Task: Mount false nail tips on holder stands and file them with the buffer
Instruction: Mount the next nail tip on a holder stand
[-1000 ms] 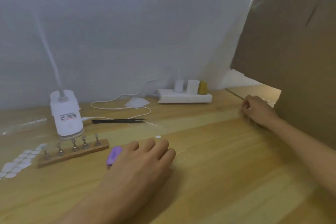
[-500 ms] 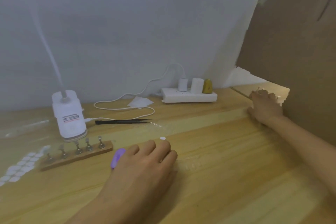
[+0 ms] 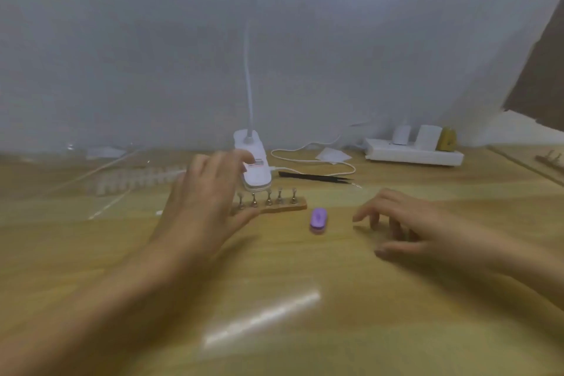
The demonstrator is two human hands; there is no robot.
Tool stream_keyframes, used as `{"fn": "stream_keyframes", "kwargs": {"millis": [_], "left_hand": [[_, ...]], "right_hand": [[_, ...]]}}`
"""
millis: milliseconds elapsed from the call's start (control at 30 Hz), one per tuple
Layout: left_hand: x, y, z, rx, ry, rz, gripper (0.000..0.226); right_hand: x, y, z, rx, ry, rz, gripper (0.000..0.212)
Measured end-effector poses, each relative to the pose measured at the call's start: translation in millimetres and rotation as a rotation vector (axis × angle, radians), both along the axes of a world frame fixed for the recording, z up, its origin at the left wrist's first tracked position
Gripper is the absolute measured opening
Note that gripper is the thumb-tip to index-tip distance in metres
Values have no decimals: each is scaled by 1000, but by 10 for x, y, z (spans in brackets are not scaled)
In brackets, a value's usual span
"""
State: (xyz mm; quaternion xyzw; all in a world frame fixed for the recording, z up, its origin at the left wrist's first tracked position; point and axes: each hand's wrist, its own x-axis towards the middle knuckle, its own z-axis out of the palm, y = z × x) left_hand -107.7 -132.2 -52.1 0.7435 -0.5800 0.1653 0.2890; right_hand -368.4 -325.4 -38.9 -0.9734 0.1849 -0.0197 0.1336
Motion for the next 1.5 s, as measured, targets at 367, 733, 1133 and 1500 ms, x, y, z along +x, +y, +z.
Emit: {"fn": "stream_keyframes", "kwargs": {"millis": [367, 733, 1133, 1500], "left_hand": [[329, -98, -116, 184, 280, 11, 55], [46, 411, 8, 388, 411, -195, 53], [-183, 293, 138, 213, 556, -353, 41], [-215, 50, -92, -152, 895, -355, 3]], "right_hand": [[127, 224, -60, 203, -207, 6, 33], [352, 453, 107, 648, -430, 143, 14], [766, 598, 162, 790, -781, -27, 16], [815, 703, -125, 784, -840, -63, 17]]}}
